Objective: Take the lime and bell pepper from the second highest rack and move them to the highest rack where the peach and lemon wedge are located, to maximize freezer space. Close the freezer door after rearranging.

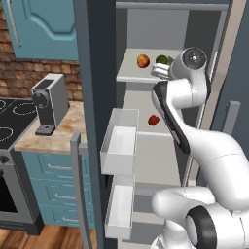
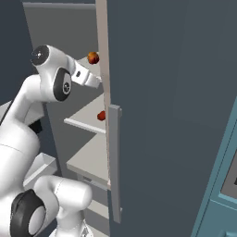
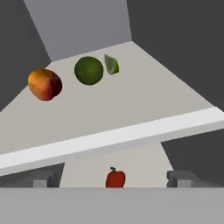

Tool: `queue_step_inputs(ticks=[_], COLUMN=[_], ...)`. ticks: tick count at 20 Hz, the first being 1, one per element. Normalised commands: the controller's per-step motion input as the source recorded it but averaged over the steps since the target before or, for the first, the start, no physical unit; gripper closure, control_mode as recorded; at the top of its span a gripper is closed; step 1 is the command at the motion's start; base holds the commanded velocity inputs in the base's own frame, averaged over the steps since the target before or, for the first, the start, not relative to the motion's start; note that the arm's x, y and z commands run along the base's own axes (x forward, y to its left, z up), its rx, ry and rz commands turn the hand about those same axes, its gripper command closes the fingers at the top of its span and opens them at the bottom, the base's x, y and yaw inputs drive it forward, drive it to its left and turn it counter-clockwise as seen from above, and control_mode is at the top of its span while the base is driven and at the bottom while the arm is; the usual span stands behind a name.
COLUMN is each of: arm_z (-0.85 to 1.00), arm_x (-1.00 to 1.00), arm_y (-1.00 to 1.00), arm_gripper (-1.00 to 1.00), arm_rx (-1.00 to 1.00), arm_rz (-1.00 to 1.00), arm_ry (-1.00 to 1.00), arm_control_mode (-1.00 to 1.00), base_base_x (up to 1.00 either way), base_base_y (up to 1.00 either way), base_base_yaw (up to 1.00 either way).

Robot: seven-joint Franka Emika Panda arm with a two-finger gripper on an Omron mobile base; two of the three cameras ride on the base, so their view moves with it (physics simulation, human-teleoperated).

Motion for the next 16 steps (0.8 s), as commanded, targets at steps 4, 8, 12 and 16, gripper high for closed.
queue_step_inputs(ticks=[4,8,12,16], arm_z=[-0.27,-0.43,-0.49,-0.45], arm_x=[-0.43,-0.19,0.0,0.15], arm_y=[0.01,0.01,0.05,0.0], arm_gripper=[-1.0,-1.0,-1.0,-1.0], arm_rx=[0.0,0.0,0.0,0.0], arm_rz=[0.0,0.0,0.0,0.0], arm_ry=[0.1,0.08,0.12,0.13], arm_control_mode=[-1.0,-1.0,-1.0,-1.0], base_base_x=[0.0,0.0,0.0,0.0], base_base_y=[0.0,0.0,0.0,0.0], base_base_yaw=[0.0,0.0,0.0,0.0])
